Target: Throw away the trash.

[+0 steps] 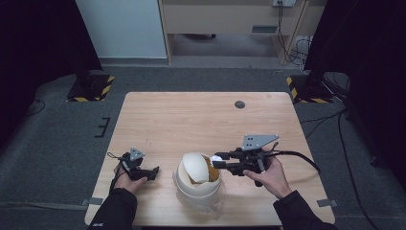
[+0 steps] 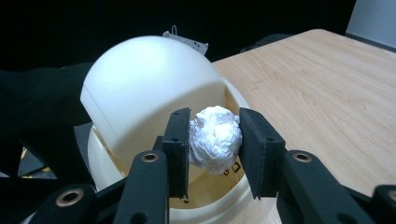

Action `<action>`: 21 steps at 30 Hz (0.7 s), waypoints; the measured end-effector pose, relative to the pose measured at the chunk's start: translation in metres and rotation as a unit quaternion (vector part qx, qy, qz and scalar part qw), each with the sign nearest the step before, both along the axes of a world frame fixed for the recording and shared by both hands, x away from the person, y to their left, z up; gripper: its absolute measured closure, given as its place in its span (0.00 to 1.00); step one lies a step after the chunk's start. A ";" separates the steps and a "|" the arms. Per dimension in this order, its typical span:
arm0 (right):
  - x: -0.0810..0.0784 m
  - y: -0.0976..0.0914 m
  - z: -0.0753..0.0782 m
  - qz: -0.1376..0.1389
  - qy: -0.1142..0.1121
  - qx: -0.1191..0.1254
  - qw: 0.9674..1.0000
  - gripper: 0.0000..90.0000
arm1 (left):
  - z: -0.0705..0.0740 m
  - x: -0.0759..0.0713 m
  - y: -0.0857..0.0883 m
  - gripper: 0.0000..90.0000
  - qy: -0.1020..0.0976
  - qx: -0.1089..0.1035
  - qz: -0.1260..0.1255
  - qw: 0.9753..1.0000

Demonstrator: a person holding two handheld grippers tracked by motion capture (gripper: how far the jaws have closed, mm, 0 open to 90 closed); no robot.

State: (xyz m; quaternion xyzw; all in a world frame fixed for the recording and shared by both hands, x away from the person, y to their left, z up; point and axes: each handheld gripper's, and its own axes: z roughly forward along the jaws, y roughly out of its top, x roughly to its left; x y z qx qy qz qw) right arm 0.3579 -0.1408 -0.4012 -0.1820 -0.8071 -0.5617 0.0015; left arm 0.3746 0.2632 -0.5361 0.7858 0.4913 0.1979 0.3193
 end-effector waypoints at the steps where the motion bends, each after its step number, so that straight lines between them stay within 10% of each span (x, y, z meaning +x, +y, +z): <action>1: 0.000 0.001 -0.001 0.002 0.001 -0.002 1.000 0.72 | 0.000 0.000 0.000 0.00 0.000 -0.001 0.001 1.000; 21: 0.000 0.010 -0.014 0.019 0.014 -0.033 0.999 0.68 | 0.000 0.000 0.000 0.00 0.000 -0.001 0.001 1.000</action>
